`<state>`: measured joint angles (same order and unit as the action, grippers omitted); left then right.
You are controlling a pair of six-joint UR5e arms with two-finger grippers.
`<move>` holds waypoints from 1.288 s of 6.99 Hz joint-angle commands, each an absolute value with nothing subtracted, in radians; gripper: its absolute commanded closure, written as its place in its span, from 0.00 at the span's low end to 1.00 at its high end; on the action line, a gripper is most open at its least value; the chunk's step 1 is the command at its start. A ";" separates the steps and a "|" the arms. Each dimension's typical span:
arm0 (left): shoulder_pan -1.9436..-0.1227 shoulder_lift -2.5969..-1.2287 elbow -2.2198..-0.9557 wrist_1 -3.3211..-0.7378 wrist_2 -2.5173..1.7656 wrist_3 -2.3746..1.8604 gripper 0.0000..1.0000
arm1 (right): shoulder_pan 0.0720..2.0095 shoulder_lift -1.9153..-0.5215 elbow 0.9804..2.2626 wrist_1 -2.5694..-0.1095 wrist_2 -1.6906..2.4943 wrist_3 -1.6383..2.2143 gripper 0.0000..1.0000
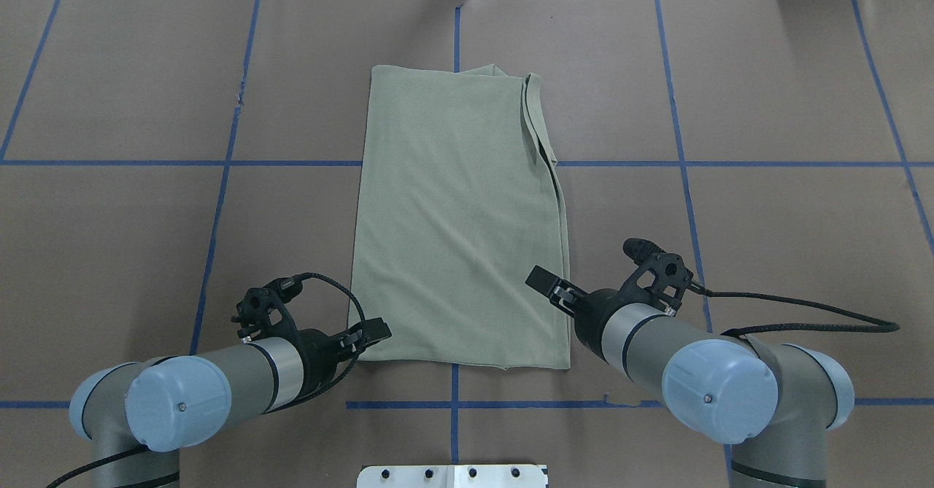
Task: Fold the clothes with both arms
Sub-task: 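Move both grippers to the shirt corners nearest the robot, then lower both grippers and pinch the two near corners of the shirt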
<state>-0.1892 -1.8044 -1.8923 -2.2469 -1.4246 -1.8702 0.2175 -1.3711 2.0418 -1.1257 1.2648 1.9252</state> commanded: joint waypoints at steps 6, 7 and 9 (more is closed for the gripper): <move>-0.184 -1.802 -1.861 -2.244 -1.427 -1.865 0.23 | 0.192 -1.371 2.034 -1.127 1.230 1.928 0.01; -0.184 -1.804 -1.859 -2.244 -1.427 -1.865 0.23 | 0.189 -1.370 2.034 -1.127 1.224 1.928 0.01; -0.181 -1.807 -1.858 -2.244 -1.427 -1.850 0.23 | 0.184 -1.370 2.034 -1.126 1.223 1.928 0.01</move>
